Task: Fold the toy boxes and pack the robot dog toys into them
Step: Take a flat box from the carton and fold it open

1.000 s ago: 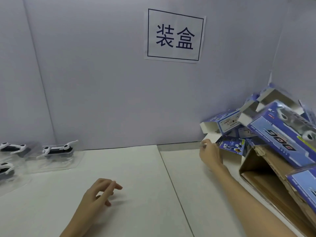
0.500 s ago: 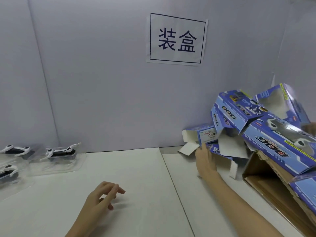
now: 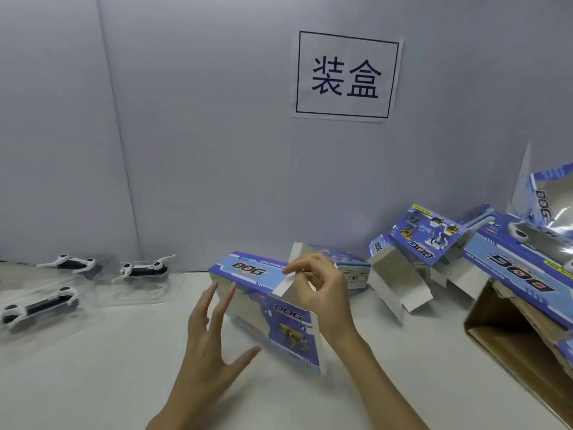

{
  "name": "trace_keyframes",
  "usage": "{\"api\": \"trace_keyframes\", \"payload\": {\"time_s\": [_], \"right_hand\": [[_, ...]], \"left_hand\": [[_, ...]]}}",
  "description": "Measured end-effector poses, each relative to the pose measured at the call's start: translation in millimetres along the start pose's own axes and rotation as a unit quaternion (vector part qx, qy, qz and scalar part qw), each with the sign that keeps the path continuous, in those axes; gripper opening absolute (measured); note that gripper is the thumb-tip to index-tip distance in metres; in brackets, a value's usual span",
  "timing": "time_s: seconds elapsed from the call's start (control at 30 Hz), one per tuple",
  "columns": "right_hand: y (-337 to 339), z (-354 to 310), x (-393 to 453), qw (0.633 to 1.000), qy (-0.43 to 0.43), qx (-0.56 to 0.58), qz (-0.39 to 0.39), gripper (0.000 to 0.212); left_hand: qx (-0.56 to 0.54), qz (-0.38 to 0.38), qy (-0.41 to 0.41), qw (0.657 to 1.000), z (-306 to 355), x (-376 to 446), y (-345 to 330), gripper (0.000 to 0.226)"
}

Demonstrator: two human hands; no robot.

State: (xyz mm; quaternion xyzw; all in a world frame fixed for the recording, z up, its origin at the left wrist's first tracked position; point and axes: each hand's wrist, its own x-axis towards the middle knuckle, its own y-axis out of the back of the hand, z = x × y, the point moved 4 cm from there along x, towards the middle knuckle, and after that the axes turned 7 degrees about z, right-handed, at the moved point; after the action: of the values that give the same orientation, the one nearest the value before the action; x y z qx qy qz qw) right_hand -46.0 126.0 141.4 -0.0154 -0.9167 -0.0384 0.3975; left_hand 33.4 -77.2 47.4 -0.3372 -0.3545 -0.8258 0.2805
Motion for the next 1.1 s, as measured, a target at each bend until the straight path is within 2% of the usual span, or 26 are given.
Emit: {"api": "trace_keyframes", "payload": {"time_s": [0.07, 0.17, 0.27, 0.37, 0.43, 0.5, 0.57, 0.63, 0.7, 0.77, 0.83, 0.93, 1.0, 1.1], "right_hand": [[-4.4, -3.0, -8.1, 0.993, -0.064, 0.078, -0.065, 0.035], [-5.1, -7.3, -18.8, 0.981, -0.093, 0.113, -0.126, 0.032], [-3.2, -12.1, -27.5, 0.962, -0.127, 0.155, -0.187, 0.026], [-6.6, -21.1, -34.1, 0.933, -0.133, 0.198, -0.270, 0.033], [-5.7, -26.9, -33.5, 0.944, -0.095, 0.184, -0.255, 0.035], [5.0, -25.7, -25.7, 0.984, -0.024, 0.091, -0.148, 0.035], [17.2, -22.0, -19.8, 0.998, 0.029, 0.012, -0.050, 0.034], [18.3, -16.9, -21.2, 0.999, 0.023, 0.017, -0.042, 0.039], [7.5, -13.9, -28.7, 0.996, 0.015, 0.024, -0.087, 0.053], [-7.7, -12.4, -39.0, 0.991, 0.022, 0.016, -0.134, 0.066], [-19.8, -13.6, -46.9, 0.988, 0.025, 0.011, -0.151, 0.074], [-31.6, -15.3, -54.9, 0.983, -0.045, 0.083, -0.157, 0.079], [-36.6, -15.5, -59.4, 0.980, -0.073, 0.114, -0.143, 0.075], [-37.1, -15.9, -59.6, 0.987, -0.064, 0.106, -0.107, 0.059]], "left_hand": [[0.044, 0.036, -0.027, 0.998, 7.3, 5.5, 8.2, 0.115], [0.176, 0.049, -0.119, 0.976, 15.1, 11.1, 17.5, 0.102], [0.164, 0.031, -0.204, 0.965, 17.5, 13.7, 16.4, 0.103], [0.153, 0.026, -0.257, 0.954, 18.4, 12.6, 12.5, 0.112], [0.125, 0.069, -0.227, 0.963, 16.1, 17.5, 22.6, 0.102], [0.070, 0.120, -0.151, 0.979, 10.9, 21.2, 36.6, 0.092], [-0.050, 0.185, -0.019, 0.981, 3.3, 21.7, 48.6, 0.090], [-0.185, 0.218, 0.093, 0.954, 0.8, 20.4, 50.6, 0.079], [-0.248, 0.229, 0.120, 0.934, 4.9, 20.9, 47.5, 0.058], [-0.263, 0.201, 0.132, 0.934, 14.4, 22.4, 44.9, 0.050], [-0.288, 0.160, 0.158, 0.931, 20.5, 20.3, 38.9, 0.053], [-0.325, 0.092, 0.209, 0.918, 27.3, 15.7, 28.5, 0.047], [-0.336, 0.058, 0.232, 0.911, 30.5, 13.7, 24.7, 0.048], [-0.342, 0.043, 0.244, 0.906, 30.6, 14.1, 25.0, 0.042]]}}
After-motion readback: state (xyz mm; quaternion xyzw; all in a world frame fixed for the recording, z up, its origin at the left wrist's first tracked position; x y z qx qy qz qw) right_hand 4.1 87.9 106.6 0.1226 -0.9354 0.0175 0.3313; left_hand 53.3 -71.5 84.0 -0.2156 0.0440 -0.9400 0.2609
